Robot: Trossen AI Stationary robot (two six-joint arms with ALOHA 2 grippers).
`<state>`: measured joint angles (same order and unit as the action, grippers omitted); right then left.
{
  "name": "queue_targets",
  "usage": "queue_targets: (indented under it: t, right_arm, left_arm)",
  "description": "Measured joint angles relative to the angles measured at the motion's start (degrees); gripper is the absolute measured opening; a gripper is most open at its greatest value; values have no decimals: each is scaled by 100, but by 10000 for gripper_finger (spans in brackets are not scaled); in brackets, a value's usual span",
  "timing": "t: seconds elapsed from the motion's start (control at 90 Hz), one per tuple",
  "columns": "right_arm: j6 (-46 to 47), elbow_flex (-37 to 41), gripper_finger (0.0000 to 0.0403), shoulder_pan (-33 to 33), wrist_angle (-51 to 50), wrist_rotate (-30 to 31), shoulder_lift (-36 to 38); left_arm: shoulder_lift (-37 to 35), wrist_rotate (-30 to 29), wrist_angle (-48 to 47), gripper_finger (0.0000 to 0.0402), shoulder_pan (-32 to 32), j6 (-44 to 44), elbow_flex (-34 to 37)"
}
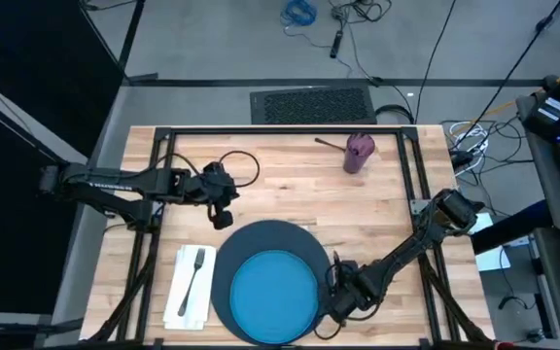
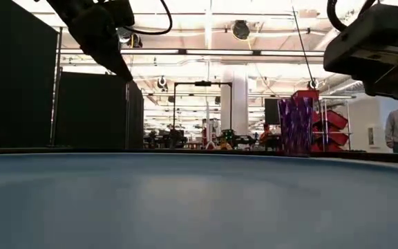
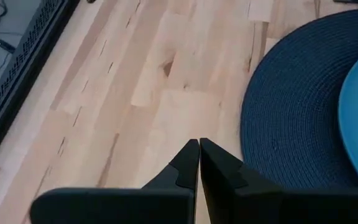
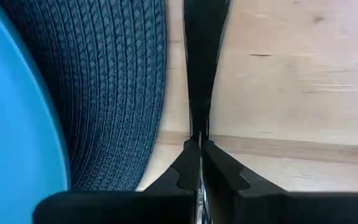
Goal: Set table place
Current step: Put the knife to the right side of the blue table mat
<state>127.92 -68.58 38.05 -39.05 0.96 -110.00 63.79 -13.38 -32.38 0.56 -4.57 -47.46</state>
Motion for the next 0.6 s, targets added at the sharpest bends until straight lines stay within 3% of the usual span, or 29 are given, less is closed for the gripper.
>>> queue_targets:
  t: [0.6]
  right_arm:
    - [-228,0,0,-44,-426,-93,-1]
  left_arm:
    - [0,12,-2,0,0,58,0]
